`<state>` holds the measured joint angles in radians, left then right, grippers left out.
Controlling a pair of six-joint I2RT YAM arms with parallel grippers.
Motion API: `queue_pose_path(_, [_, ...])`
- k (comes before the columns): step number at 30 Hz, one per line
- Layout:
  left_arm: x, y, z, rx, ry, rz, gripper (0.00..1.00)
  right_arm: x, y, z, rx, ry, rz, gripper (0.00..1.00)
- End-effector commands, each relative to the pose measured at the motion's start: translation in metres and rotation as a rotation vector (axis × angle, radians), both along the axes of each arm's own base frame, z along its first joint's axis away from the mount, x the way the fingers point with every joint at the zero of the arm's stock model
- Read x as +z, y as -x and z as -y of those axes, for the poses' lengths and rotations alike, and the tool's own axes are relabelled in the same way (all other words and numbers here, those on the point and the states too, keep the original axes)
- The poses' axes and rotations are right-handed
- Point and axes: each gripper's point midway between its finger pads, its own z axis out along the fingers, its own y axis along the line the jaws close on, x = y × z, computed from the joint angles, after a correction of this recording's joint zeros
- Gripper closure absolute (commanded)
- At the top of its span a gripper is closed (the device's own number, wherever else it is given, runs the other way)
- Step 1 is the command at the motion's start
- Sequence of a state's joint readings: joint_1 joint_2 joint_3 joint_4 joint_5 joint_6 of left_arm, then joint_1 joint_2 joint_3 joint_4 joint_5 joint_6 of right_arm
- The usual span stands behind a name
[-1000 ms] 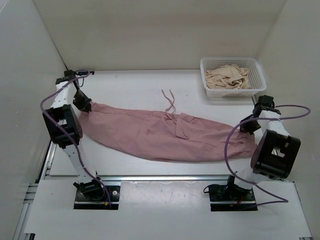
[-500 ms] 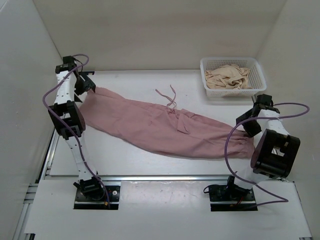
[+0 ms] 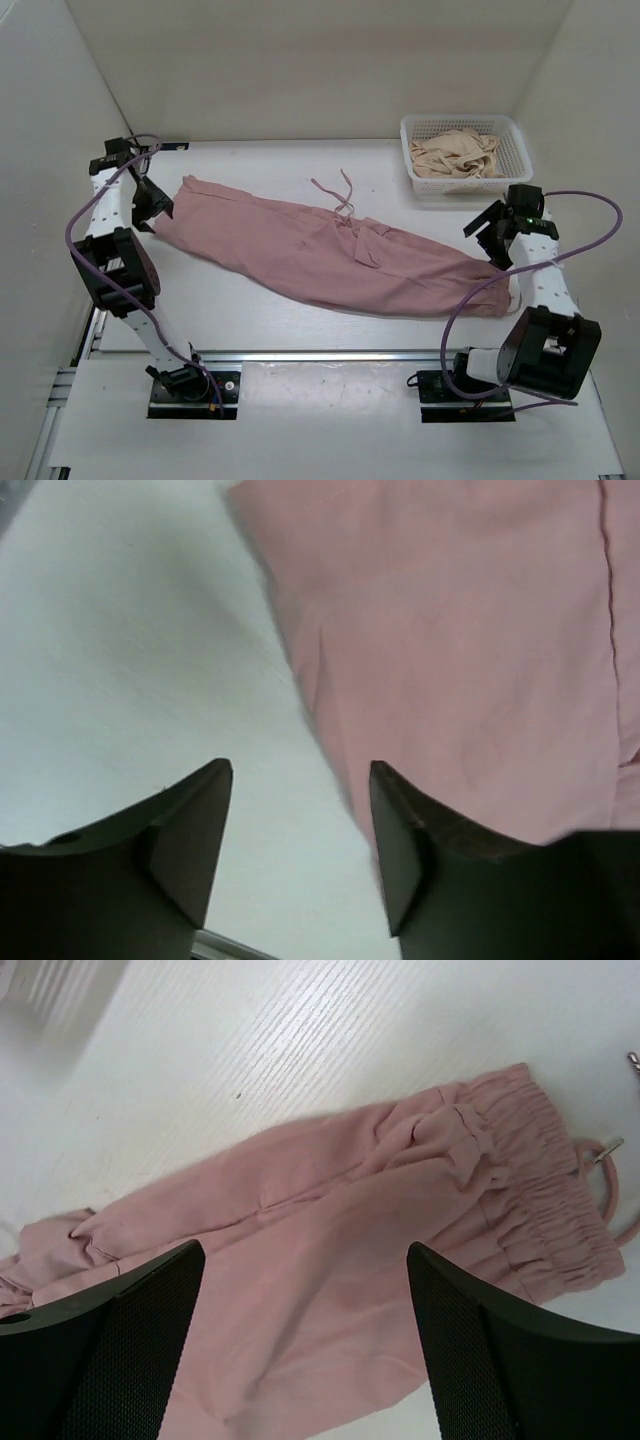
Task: Fold and stack the trousers
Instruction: Fold the trousers
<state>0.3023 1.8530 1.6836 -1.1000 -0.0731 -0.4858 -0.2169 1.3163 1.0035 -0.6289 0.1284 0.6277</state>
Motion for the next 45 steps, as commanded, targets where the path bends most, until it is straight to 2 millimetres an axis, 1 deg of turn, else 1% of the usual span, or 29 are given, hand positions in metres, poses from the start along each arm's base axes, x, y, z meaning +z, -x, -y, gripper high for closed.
queue_pose_path(1, [-0.041, -0.014, 0.005, -0.011, 0.09, 0.0, 0.29, 0.007, 0.017, 0.0, 0.018, 0.039, 0.003, 0.13])
queue_pose_path(5, [-0.062, -0.036, 0.009, -0.03, 0.15, 0.004, 0.01, 0.016, 0.032, -0.002, 0.034, 0.052, 0.011, 0.11])
queue_pose_path(7, [-0.064, -0.047, 0.006, -0.03, 0.148, 0.011, 0.0, 0.017, 0.035, -0.002, 0.043, 0.057, 0.006, 0.1])
queue_pose_path(8, [-0.077, -0.049, 0.005, -0.029, 0.155, -0.012, 0.0, 0.017, 0.035, -0.005, 0.051, 0.046, 0.009, 0.1])
queue_pose_path(11, [-0.089, -0.057, 0.0, -0.015, 0.155, -0.033, 0.0, 0.014, 0.037, -0.007, 0.056, 0.036, 0.002, 0.1])
queue_pose_path(14, [-0.103, -0.057, -0.007, 0.017, 0.13, -0.072, 0.08, 0.016, 0.037, -0.007, 0.056, 0.038, 0.011, 0.1])
queue_pose_path(15, [-0.104, -0.06, -0.008, 0.017, 0.13, -0.07, 0.18, 0.015, 0.039, -0.007, 0.056, 0.036, 0.002, 0.1])
queue_pose_path(17, [-0.106, -0.063, -0.012, 0.045, 0.114, -0.07, 0.29, 0.018, 0.039, -0.007, 0.056, 0.038, 0.011, 0.1])
queue_pose_path(18, [-0.111, -0.066, -0.013, 0.046, 0.115, -0.076, 0.39, 0.018, 0.039, -0.007, 0.056, 0.038, 0.011, 0.1])
queue_pose_path(19, [-0.111, -0.07, -0.014, 0.045, 0.113, -0.069, 0.66, 0.018, 0.039, -0.009, 0.062, 0.03, 0.013, 0.1])
queue_pose_path(20, [-0.101, -0.082, -0.018, 0.044, 0.102, -0.031, 0.79, 0.018, 0.039, -0.009, 0.062, 0.029, 0.013, 0.1])
queue_pose_path(21, [-0.101, -0.08, -0.02, 0.048, 0.096, -0.053, 0.9, 0.016, 0.043, -0.01, 0.062, 0.027, 0.003, 0.1])
queue_pose_path(23, [-0.071, -0.096, -0.03, 0.044, 0.051, 0.003, 0.9, 0.016, 0.046, -0.011, 0.062, 0.028, 0.007, 0.1])
queue_pose_path(26, [-0.025, -0.103, -0.036, 0.036, -0.024, 0.082, 0.9, 0.016, 0.054, -0.012, 0.062, 0.03, 0.016, 0.1])
queue_pose_path(27, [-0.006, -0.106, -0.038, 0.019, -0.043, 0.121, 0.9, 0.016, 0.054, -0.014, 0.067, 0.023, 0.018, 0.1])
queue_pose_path(28, [0.024, -0.107, -0.034, -0.004, -0.068, 0.181, 0.9, 0.016, 0.053, -0.016, 0.072, 0.015, 0.02, 0.1])
queue_pose_path(30, [0.055, -0.109, -0.018, -0.09, -0.08, 0.243, 0.9, 0.017, 0.056, -0.016, 0.072, 0.015, 0.018, 0.1])
queue_pose_path(31, [0.081, -0.105, -0.011, -0.116, -0.102, 0.293, 0.9, 0.017, 0.056, -0.018, 0.078, 0.006, 0.021, 0.1])
queue_pose_path(33, [0.107, -0.104, 0.016, -0.195, -0.098, 0.351, 0.9, 0.02, 0.056, -0.02, 0.084, -0.002, 0.023, 0.1])
queue_pose_path(34, [0.129, -0.1, 0.028, -0.23, -0.108, 0.403, 0.9, 0.028, 0.053, -0.019, 0.084, 0.004, 0.048, 0.1])
queue_pose_path(35, [0.136, -0.097, 0.042, -0.258, -0.106, 0.416, 0.9, 0.034, 0.051, -0.021, 0.09, -0.002, 0.059, 0.1])
queue_pose_path(36, [0.139, -0.096, 0.083, -0.364, -0.094, 0.424, 0.9, 0.036, 0.051, -0.023, 0.095, -0.007, 0.07, 0.1])
queue_pose_path(37, [0.143, -0.087, 0.103, -0.401, -0.104, 0.425, 0.9, 0.042, 0.048, -0.022, 0.096, -0.003, 0.085, 0.1])
queue_pose_path(39, [0.141, -0.073, 0.149, -0.482, -0.104, 0.413, 0.9, 0.047, 0.049, -0.022, 0.096, 0.0, 0.097, 0.1])
queue_pose_path(40, [0.125, -0.058, 0.194, -0.553, -0.106, 0.372, 0.9, 0.047, 0.049, -0.022, 0.096, 0.0, 0.097, 0.1])
queue_pose_path(42, [0.117, -0.035, 0.236, -0.621, -0.1, 0.356, 0.9, 0.052, 0.05, -0.022, 0.096, 0.002, 0.106, 0.1])
queue_pose_path(43, [0.107, -0.015, 0.277, -0.679, -0.072, 0.336, 0.9, 0.055, 0.051, -0.023, 0.096, 0.006, 0.117, 0.1])
queue_pose_path(44, [0.081, 0.006, 0.292, -0.717, -0.061, 0.266, 0.9, 0.056, 0.054, -0.023, 0.096, 0.006, 0.119, 0.1])
queue_pose_path(45, [0.067, 0.02, 0.306, -0.74, -0.057, 0.23, 0.85, 0.056, 0.054, -0.023, 0.096, 0.006, 0.119, 0.1])
